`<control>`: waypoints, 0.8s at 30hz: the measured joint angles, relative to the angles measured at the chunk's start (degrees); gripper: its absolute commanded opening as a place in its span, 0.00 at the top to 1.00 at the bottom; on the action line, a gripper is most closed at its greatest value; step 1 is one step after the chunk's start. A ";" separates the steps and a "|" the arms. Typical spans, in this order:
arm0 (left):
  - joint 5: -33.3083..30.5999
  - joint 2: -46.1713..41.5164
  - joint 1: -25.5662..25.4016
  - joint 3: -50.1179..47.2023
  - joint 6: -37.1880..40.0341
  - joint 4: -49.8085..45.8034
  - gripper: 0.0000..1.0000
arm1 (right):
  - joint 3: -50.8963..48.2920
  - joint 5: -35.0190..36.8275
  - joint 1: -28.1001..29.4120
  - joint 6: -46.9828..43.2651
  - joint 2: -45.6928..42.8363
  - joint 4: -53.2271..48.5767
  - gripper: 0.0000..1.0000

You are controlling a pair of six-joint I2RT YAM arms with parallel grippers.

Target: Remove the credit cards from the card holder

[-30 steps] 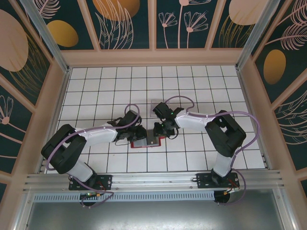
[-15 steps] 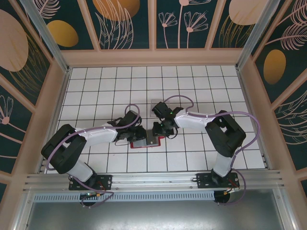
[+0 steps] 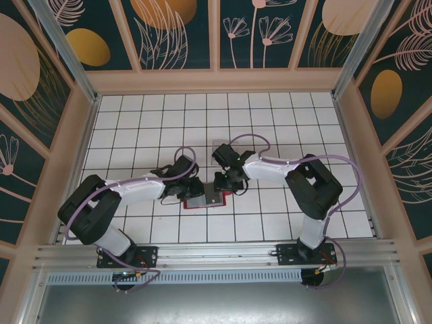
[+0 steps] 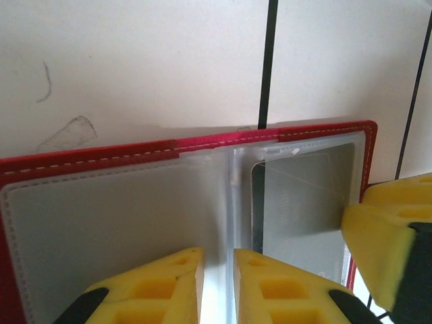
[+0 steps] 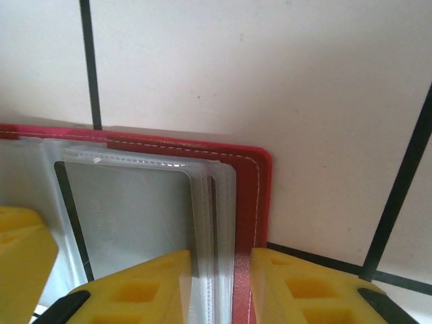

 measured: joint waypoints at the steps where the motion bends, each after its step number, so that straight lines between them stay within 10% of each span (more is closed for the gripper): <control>1: -0.02 0.00 0.07 0.20 0.00 -0.07 0.79 | -0.02 0.00 0.00 -0.02 -0.04 -0.02 0.73; 24: 0.42 4.79 0.09 4.26 0.39 0.07 0.90 | -1.29 -0.94 -0.07 0.81 -0.57 2.67 0.85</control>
